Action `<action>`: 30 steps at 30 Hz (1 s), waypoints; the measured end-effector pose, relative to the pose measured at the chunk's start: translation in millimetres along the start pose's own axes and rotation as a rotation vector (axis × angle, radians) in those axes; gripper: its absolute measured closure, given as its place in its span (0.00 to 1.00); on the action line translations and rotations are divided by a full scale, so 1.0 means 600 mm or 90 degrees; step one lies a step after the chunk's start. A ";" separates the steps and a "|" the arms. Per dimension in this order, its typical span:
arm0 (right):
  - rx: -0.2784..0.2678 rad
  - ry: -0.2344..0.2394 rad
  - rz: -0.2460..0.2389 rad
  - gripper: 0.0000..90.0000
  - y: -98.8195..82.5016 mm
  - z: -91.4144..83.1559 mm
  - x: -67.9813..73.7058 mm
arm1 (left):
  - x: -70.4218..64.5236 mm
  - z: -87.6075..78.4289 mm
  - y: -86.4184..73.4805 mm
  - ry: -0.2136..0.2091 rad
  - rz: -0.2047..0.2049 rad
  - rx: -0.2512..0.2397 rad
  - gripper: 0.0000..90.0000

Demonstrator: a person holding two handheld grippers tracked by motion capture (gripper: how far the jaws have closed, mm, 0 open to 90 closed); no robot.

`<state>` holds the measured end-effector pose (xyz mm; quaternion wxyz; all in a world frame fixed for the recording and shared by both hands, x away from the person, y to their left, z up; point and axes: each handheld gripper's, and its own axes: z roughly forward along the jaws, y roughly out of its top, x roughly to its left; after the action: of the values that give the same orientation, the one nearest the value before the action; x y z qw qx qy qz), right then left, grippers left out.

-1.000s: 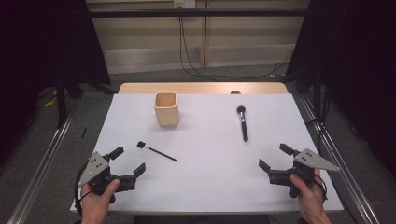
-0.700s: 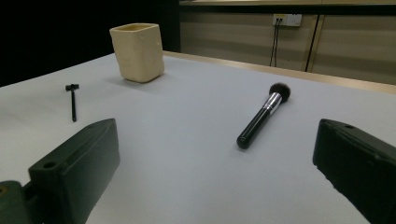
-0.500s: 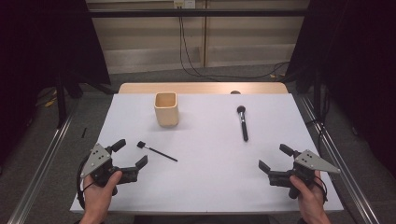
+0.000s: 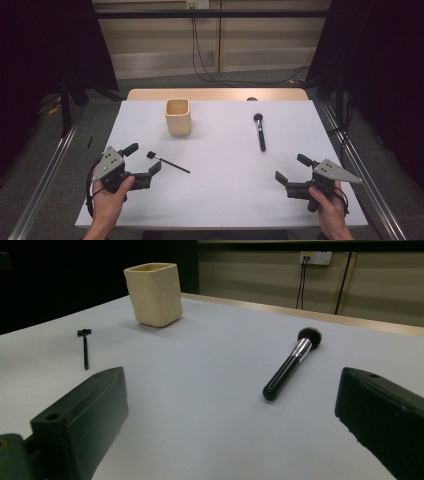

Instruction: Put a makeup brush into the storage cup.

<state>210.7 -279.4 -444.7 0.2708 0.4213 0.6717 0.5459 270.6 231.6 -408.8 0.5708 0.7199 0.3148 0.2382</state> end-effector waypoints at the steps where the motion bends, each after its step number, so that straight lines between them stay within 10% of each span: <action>1: 0.001 -0.001 -0.002 0.00 0.000 0.001 -0.001 | 0.001 0.004 0.002 0.002 0.003 0.000 0.05; 30: 0.003 0.012 -0.009 0.00 0.000 0.004 0.000 | 0.047 0.085 0.050 -0.003 -0.001 0.006 0.04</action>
<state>212.8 -278.4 -445.0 0.2672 0.4123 0.6783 0.5463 331.1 213.2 -392.3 0.5681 0.7232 0.3149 0.2345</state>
